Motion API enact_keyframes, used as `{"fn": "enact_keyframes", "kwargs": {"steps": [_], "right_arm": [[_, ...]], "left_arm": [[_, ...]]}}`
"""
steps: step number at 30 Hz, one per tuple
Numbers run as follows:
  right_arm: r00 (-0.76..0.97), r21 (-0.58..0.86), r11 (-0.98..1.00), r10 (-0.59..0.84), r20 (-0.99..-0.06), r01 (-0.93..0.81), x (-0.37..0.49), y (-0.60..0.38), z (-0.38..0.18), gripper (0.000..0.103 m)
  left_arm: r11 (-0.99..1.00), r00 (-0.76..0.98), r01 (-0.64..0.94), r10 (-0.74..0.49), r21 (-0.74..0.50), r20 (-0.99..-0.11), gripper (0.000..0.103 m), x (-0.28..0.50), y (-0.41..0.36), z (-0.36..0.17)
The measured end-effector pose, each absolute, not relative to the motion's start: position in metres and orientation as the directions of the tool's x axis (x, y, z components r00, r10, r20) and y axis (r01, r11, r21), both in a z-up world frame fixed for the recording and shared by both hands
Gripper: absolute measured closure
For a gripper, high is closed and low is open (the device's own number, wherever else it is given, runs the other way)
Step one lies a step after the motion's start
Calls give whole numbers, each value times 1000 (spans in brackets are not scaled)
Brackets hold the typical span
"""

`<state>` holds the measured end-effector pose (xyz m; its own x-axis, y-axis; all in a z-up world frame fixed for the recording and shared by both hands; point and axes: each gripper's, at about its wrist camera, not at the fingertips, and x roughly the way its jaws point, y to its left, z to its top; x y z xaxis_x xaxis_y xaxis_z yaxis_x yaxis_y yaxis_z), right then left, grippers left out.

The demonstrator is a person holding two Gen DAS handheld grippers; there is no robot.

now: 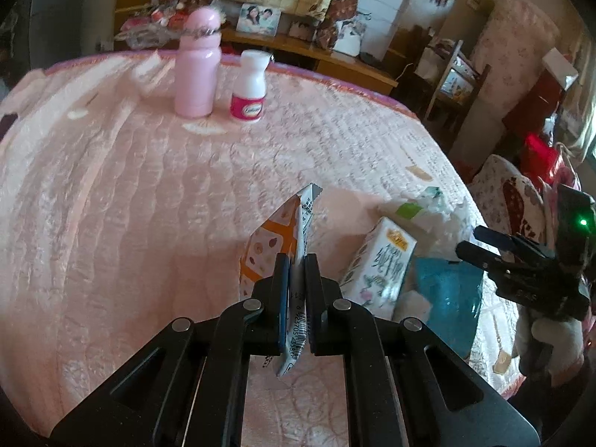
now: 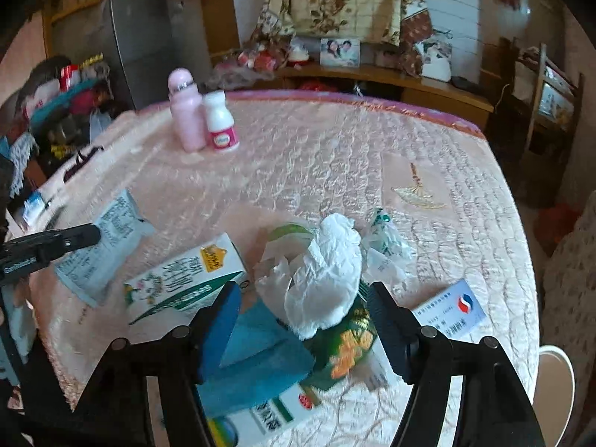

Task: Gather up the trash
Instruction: 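Lift the packet and tissue up off the mattress with both tools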

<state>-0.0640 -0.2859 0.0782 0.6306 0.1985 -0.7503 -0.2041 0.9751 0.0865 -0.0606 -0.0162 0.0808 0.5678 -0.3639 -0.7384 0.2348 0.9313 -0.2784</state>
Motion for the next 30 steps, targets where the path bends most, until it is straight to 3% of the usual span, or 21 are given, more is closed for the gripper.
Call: {"fn": "enact_keyframes", "kwargs": {"steps": [3, 7, 10, 21, 30], "right_arm": [[601, 67, 973, 190, -776, -221, -52, -280, 65, 39], [566, 25, 974, 151, -811, -224, -41, -277, 49, 76], [589, 97, 975, 197, -784, -198, -50, -289, 55, 82], [685, 342, 924, 362, -633, -172, -98, -323, 110, 83], [733, 310, 932, 343, -587, -188, -131, -328, 140, 83]], "left_arm": [[932, 562, 232, -362, -278, -744, 97, -60, -16, 76], [936, 534, 244, -349, -254, -770, 95, -58, -25, 67], [938, 539, 240, -343, -249, -769, 94, -58, -27, 63], [924, 594, 273, -380, -266, -709, 96, -76, -32, 105], [894, 618, 356, -444, -273, -649, 96, -97, -68, 145]]}}
